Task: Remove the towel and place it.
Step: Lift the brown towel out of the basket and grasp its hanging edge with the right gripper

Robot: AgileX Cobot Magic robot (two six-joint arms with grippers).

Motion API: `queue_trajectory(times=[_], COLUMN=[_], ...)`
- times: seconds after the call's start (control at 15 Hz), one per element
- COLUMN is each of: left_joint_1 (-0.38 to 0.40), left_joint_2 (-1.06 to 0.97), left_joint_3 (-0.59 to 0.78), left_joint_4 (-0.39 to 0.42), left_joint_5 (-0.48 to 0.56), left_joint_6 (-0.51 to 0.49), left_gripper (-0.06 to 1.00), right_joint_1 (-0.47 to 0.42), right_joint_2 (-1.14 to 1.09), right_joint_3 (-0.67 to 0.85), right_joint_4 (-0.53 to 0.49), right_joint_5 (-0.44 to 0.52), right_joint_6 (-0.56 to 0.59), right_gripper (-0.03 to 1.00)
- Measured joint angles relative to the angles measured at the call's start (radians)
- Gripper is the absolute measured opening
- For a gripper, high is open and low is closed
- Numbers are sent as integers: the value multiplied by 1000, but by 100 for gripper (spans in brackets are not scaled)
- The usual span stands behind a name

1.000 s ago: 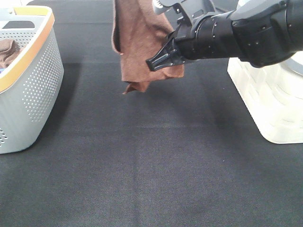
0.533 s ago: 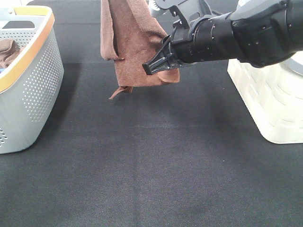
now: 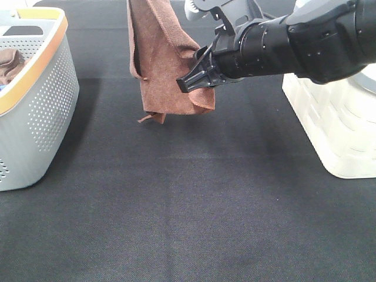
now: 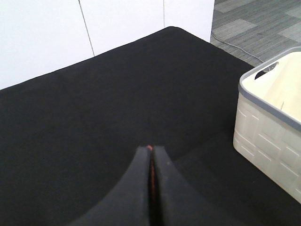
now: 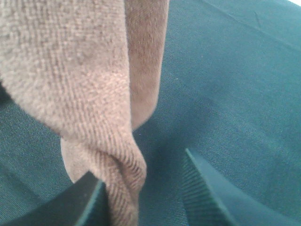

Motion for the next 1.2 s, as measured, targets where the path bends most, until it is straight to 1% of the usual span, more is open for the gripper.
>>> queue_trajectory(times=[0.07,0.13,0.33,0.6,0.67,0.8,0.87,0.93,1.07,1.13,1.2], left_joint_1=[0,0,0,0,0,0,0,0,0,0,0], left_joint_2=[0,0,0,0,0,0,0,0,0,0,0], left_joint_3=[0,0,0,0,0,0,0,0,0,0,0], left_joint_4=[35,51,61,62,62,43,38,32,13,-5,-29], left_joint_5=[2,7,11,16,22,45,47,47,49,49,48], left_joint_6=[-11,-27,-42,-46,-48,-48,-48,-48,-48,-48,-48], left_gripper=[0,0,0,0,0,0,0,0,0,0,0], right_joint_1=[0,0,0,0,0,0,0,0,0,0,0], right_joint_2=[0,-9,-17,-23,-28,-29,-29,-29,-29,-29,-29], right_joint_3=[7,30,58,68,69,69,69,69,69,69,69], right_joint_4=[6,7,7,7,7,8,8,8,8,8,8], right_joint_5=[-1,-2,-16,-30,-31,-22,1,31,120,177,246], right_joint_6=[0,0,0,0,0,0,0,0,1,1,1], right_gripper=[42,42,40,31,27,14,12,16,37,46,50])
